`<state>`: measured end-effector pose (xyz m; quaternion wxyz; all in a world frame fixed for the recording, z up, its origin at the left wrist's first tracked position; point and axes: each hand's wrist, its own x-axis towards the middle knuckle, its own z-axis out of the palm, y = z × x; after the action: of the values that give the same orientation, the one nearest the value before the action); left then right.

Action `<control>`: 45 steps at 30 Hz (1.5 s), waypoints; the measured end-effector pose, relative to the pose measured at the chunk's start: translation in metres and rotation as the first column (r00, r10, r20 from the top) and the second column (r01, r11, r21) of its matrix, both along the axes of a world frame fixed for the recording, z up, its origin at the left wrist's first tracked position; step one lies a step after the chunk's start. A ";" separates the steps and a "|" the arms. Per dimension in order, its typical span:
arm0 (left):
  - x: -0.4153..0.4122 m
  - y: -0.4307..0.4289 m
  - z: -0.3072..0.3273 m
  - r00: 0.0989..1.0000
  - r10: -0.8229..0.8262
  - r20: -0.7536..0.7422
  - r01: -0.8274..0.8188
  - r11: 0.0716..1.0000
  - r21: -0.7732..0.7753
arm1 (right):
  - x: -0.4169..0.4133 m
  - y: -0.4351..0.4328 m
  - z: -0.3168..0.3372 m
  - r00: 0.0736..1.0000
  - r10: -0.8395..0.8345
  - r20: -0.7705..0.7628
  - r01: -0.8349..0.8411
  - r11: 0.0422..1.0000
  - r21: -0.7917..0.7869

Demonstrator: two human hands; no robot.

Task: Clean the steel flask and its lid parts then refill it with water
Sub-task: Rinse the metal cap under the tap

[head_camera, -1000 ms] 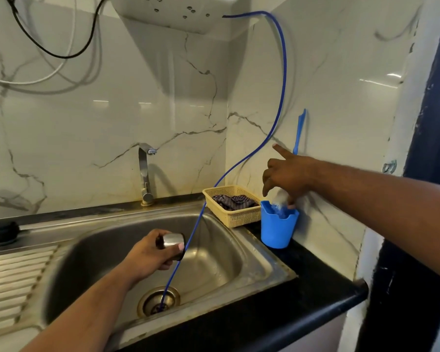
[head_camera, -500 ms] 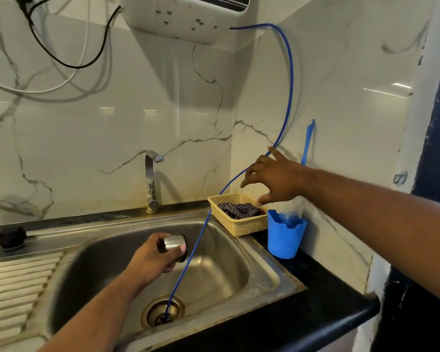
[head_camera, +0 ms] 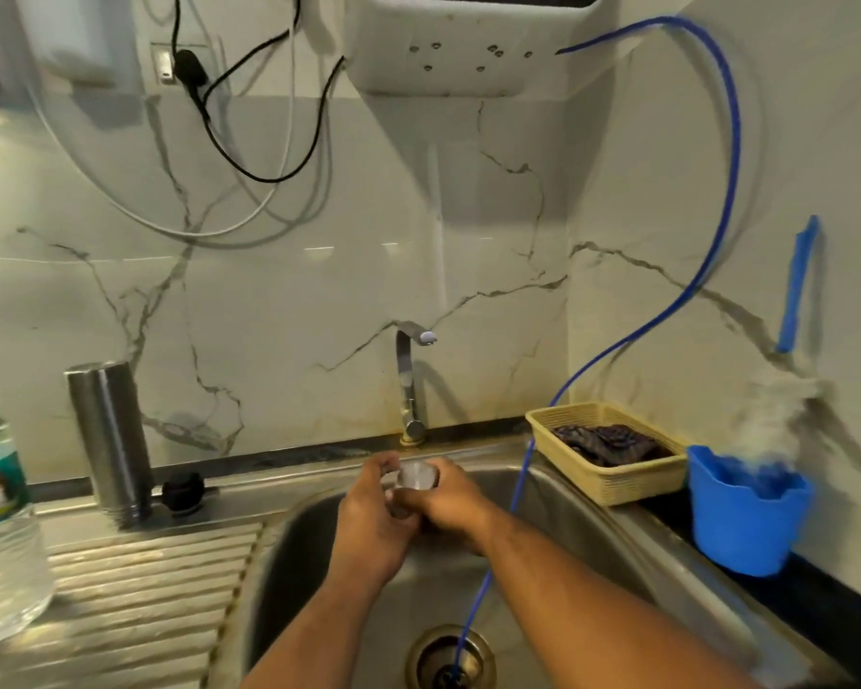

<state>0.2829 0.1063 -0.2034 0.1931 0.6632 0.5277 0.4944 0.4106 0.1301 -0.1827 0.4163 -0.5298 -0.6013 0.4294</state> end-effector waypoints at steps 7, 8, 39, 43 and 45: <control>0.007 0.020 -0.022 0.990 0.131 0.061 -0.118 0.975 -0.186 | 0.019 0.041 -0.045 0.981 -0.188 -0.054 0.182 0.979 -0.094; 0.010 0.025 -0.021 0.986 0.151 0.066 -0.134 0.968 -0.210 | 0.021 0.045 -0.048 0.975 -0.215 -0.051 0.211 0.975 -0.076; 0.023 0.151 0.016 0.362 0.142 -0.921 -0.019 0.989 0.145 | 0.020 0.072 -0.060 0.950 -0.302 0.083 0.298 0.952 0.065; 0.030 0.148 0.011 0.512 0.118 -0.851 -0.045 0.993 0.110 | 0.018 0.072 -0.060 0.951 -0.294 0.098 0.289 0.955 0.069; 0.033 0.147 0.011 0.547 0.125 -0.828 -0.049 0.992 0.118 | 0.019 0.072 -0.059 0.951 -0.294 0.098 0.289 0.955 0.068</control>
<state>0.3155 0.2536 -0.1928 -0.1312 0.7984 0.5678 0.1512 0.4298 0.2025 -0.2419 0.4563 -0.6238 -0.5490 0.3183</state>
